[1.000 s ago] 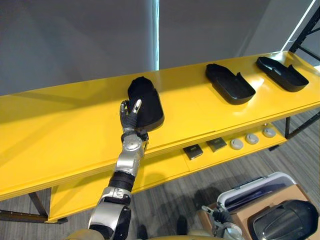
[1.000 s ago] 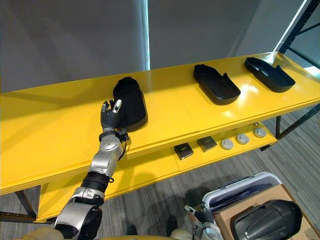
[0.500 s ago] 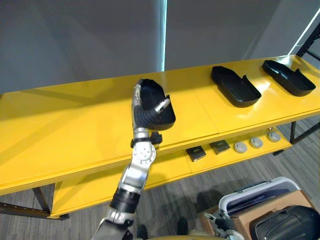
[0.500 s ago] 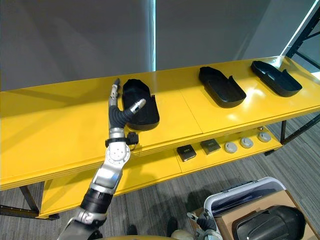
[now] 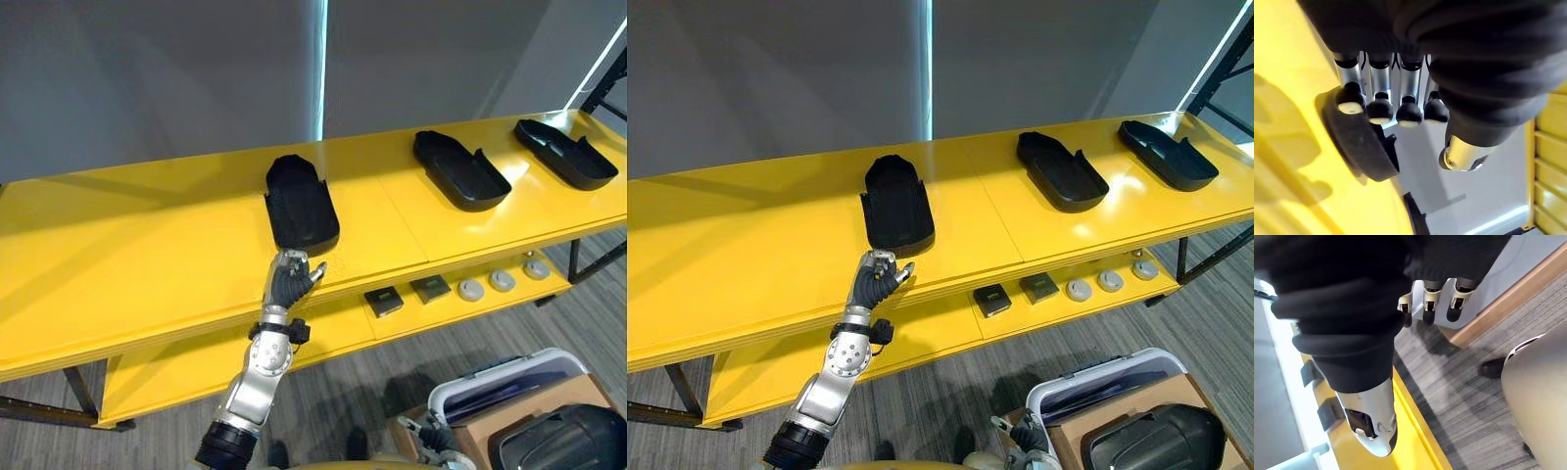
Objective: Walk over and take plastic housings, then place them on the shelf
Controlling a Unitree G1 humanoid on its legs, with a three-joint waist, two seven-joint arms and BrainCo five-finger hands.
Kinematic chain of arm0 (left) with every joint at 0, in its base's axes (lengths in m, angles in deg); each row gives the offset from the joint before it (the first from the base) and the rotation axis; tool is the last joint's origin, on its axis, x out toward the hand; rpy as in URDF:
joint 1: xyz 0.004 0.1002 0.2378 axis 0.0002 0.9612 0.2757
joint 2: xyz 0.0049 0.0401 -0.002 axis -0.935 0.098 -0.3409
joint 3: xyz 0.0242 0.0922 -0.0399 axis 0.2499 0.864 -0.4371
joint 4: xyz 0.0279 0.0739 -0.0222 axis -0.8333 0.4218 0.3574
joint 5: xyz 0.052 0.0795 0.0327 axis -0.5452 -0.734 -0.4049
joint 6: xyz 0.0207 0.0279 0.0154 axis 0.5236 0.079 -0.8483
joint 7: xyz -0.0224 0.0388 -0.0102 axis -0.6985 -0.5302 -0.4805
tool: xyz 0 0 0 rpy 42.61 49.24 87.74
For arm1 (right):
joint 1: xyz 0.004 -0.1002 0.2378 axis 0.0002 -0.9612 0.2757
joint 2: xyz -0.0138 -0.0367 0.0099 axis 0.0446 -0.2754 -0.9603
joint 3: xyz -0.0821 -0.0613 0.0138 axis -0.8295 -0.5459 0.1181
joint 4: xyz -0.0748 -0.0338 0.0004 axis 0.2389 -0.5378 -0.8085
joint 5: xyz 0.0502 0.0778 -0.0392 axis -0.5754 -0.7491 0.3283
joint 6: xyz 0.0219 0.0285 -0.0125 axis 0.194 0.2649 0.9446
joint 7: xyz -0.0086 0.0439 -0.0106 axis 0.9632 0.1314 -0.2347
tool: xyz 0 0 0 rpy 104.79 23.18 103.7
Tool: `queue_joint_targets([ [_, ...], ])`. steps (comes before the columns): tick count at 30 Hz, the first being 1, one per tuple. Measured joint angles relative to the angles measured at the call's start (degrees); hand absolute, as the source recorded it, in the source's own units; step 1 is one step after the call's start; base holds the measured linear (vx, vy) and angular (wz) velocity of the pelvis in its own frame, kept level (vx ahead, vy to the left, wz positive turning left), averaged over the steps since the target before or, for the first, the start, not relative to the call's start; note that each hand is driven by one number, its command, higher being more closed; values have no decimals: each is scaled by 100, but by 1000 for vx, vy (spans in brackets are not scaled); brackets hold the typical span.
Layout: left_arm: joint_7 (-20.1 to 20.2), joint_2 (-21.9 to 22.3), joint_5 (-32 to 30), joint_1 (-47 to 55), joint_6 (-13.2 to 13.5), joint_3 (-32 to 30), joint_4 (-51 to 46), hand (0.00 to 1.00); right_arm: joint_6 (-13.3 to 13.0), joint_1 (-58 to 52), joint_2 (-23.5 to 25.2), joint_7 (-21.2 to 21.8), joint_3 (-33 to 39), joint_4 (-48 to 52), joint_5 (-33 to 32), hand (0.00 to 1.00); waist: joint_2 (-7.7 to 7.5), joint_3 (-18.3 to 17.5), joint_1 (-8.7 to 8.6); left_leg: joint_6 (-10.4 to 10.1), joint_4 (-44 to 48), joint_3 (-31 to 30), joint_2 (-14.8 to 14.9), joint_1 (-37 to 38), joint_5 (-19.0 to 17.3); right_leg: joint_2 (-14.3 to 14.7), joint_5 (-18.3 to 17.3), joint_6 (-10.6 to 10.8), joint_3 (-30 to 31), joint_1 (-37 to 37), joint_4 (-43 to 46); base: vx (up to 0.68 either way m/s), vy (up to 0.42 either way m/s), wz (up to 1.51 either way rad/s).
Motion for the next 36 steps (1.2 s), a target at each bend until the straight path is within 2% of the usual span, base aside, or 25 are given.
queue_joint_targets([
  [7,-22,-121,-19,-794,-67,132,666,100,2,37,0,2,1,1,7,0,1,2,-28,10,30,80,0,-44,-2,6,45,-42,77,-80,-1,21,9,-6],
  [13,-33,-140,-91,-1050,-157,143,953,100,2,54,1,2,7,7,8,0,1,6,-101,13,30,122,0,-46,-9,6,49,-43,113,-98,-3,1,6,-3],
  [14,-42,-195,-92,-1099,-158,144,978,100,2,69,1,2,7,13,9,0,1,8,-155,14,29,126,-1,-45,-9,6,50,-42,119,-101,-5,0,0,0],
  [21,-73,-210,-96,-1591,-260,93,1361,100,2,86,-1,2,10,50,10,0,-6,96,-188,11,10,230,-2,-92,-12,10,66,-6,238,-215,-22,-33,12,-10],
  [23,-75,-215,-94,-1708,-279,70,1418,100,2,87,-6,1,13,52,10,0,-8,110,-191,8,3,284,-1,-102,-15,11,72,0,282,-246,-21,-14,13,-12],
  [27,-174,-215,-92,-1891,-288,-104,1606,100,1,133,1,0,13,60,10,0,-3,116,-321,16,6,304,-4,-144,-18,8,75,4,293,-286,-7,0,3,-2],
  [36,-185,-219,-90,-2011,-372,-124,1610,100,-2,151,6,-2,26,62,10,0,16,154,-331,11,25,327,0,-142,-35,12,118,-55,301,-292,-4,5,2,-1],
])
